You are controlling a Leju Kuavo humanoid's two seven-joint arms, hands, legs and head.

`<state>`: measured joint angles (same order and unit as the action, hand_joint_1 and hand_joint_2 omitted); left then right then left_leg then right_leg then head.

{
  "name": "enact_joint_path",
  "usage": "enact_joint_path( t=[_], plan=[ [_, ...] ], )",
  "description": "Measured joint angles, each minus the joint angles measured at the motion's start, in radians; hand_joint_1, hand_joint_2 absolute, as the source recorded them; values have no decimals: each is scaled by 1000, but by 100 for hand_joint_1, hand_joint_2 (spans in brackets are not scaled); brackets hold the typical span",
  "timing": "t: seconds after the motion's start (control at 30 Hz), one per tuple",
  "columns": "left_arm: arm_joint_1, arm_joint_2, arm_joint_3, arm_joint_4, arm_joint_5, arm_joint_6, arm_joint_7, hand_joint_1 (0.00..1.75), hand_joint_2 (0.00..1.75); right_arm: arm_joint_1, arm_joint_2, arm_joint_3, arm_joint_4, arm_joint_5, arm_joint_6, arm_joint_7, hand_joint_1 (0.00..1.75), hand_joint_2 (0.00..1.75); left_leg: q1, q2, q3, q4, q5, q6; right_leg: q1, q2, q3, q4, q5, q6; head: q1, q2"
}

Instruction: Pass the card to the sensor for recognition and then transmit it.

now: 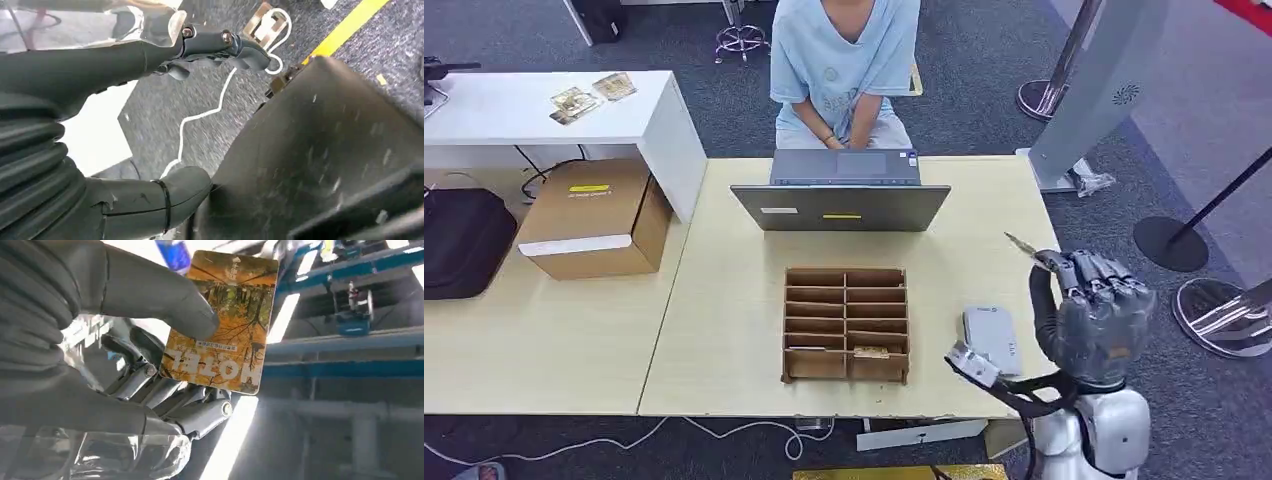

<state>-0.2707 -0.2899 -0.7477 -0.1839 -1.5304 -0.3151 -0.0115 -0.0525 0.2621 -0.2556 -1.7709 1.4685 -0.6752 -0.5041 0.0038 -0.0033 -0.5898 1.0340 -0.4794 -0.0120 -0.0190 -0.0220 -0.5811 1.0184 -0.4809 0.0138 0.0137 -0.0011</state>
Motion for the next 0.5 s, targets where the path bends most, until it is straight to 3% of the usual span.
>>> enact_joint_path(
  t=[0.1, 0.13, 0.33, 0.5],
  plan=[
    [-3, 2, -31, 0, -20, -2, -31, 0, 175, 14, -16, 5, -48, 88, 0, 161, 175, 175, 0, -1, -1, 0, 0, 0, 0, -2, 0, 0, 0, 0, 1, 0],
    [-4, 3, -37, 0, -21, -2, -36, 0, 175, 18, -20, 9, -53, 94, 0, 181, 175, 175, 0, -1, -1, 0, 0, 0, 0, -1, 0, 0, 0, 0, 0, 0],
    [-17, 5, -90, -2, -21, -4, -59, 0, 175, 30, -53, 21, -69, 102, 0, 168, 175, 175, 0, -1, -2, 0, 0, 0, 0, -2, 0, 0, 0, 0, 0, 0],
    [-25, 5, -125, -3, -18, -9, -65, 0, 175, 31, -91, 56, -15, 102, 0, 225, 175, 175, 0, -1, -2, 0, 0, 0, 0, -2, 0, 0, 0, 0, 0, 0]
  ],
)
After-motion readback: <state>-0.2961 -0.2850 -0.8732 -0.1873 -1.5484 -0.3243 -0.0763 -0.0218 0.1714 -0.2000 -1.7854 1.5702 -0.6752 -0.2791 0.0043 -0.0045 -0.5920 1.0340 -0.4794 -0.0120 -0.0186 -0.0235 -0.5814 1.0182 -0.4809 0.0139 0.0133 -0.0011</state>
